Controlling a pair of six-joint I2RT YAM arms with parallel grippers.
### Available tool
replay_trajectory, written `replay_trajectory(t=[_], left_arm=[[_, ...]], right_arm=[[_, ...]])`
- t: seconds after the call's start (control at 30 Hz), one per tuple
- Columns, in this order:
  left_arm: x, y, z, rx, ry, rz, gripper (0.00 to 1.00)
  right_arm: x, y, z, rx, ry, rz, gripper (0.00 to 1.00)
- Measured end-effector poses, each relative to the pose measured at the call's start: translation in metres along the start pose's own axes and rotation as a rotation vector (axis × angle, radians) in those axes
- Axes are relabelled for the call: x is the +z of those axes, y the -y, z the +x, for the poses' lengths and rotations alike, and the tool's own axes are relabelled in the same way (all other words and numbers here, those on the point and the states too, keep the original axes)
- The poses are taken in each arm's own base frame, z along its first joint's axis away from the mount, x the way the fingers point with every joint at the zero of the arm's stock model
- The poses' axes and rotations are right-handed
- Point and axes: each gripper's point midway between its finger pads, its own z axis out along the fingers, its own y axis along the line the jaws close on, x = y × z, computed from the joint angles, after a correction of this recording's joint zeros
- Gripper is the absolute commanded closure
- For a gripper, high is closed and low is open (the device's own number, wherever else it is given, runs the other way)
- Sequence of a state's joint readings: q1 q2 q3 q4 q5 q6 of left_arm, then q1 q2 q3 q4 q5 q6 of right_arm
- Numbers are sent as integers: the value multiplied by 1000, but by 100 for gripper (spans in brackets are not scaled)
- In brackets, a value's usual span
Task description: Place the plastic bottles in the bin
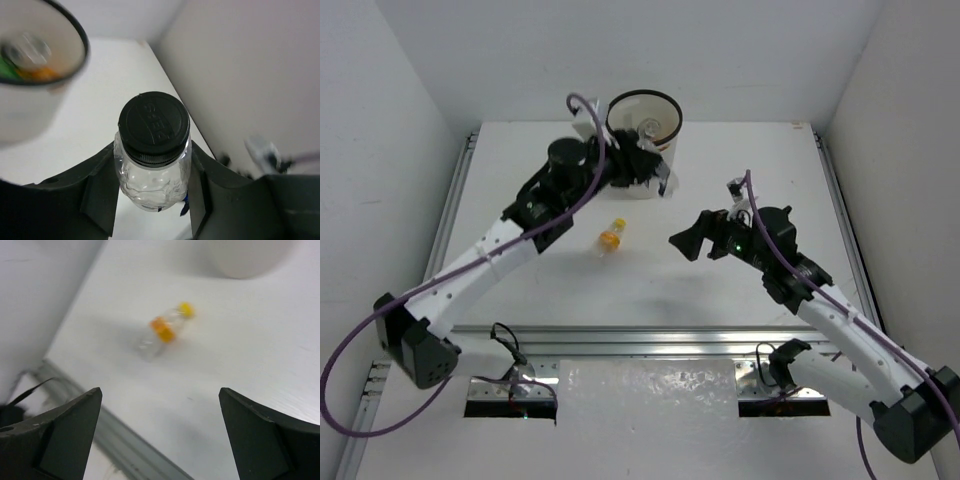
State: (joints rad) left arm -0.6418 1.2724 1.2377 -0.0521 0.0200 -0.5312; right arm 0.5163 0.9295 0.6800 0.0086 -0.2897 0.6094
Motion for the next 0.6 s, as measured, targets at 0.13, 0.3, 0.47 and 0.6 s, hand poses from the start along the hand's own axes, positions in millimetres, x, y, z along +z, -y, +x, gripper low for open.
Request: replay_trajectory(t=[0.13,0.3,0.47,0.6], left_arm=[[39,-17,-76,39,155,-155,100],[91,-68,-120,65,209,-308,55],[153,-128,-126,81,168,-398,1],[175,-165,-102,88,82,-447,0]], right_arm=[[-23,55,12,26,28,304,1],[-42,90,53,32,-49,449,1],[-42,95,72,37,-113,457,1],[-25,90,84,54,-165,384,1]])
